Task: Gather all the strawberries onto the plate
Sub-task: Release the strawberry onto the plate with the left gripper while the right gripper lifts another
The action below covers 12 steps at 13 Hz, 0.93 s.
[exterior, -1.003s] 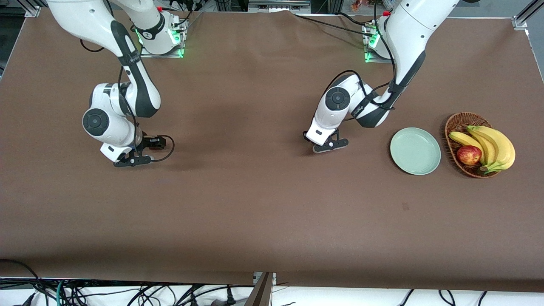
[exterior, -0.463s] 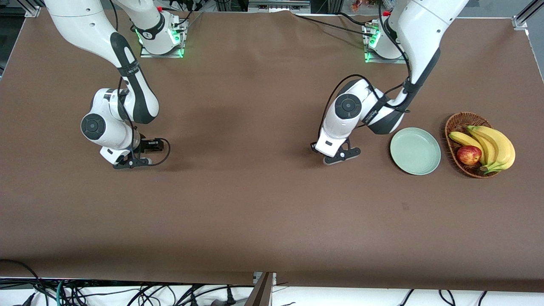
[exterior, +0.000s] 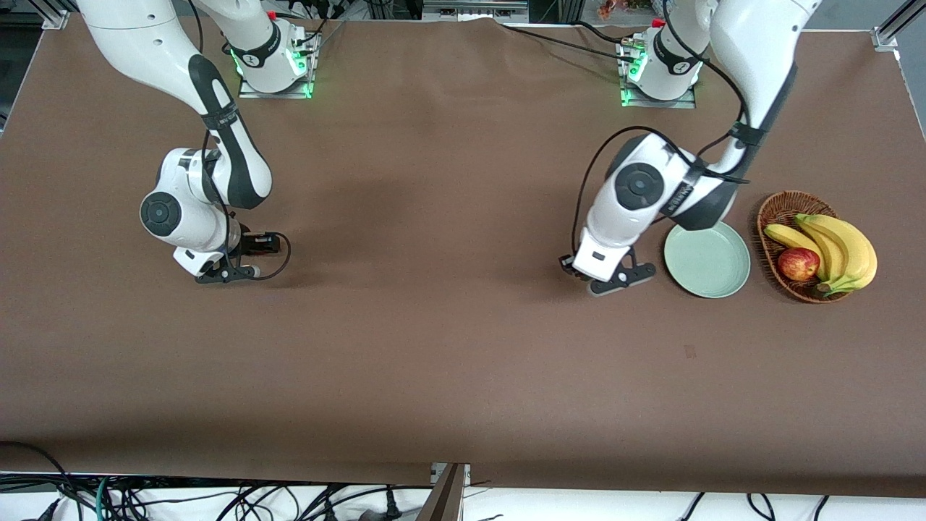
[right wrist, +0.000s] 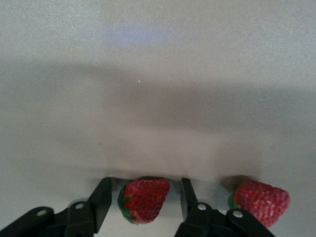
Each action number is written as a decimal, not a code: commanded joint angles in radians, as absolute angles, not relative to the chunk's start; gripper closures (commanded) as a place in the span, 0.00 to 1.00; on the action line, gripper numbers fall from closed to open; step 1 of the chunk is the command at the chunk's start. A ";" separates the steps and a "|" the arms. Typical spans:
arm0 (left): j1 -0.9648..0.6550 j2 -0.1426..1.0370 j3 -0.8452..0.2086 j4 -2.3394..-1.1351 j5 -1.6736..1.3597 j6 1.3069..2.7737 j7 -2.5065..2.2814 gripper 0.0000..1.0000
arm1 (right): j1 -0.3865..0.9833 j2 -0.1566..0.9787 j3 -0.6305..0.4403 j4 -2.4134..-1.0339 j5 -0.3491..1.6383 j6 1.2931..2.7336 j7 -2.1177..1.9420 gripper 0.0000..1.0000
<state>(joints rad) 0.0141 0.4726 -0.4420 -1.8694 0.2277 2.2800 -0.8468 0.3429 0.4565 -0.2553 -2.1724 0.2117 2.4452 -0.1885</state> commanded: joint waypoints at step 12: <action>0.057 0.403 0.104 -1.974 -0.092 2.190 0.291 0.85 | 0.356 0.376 -0.172 -2.004 0.296 2.151 -0.062 0.76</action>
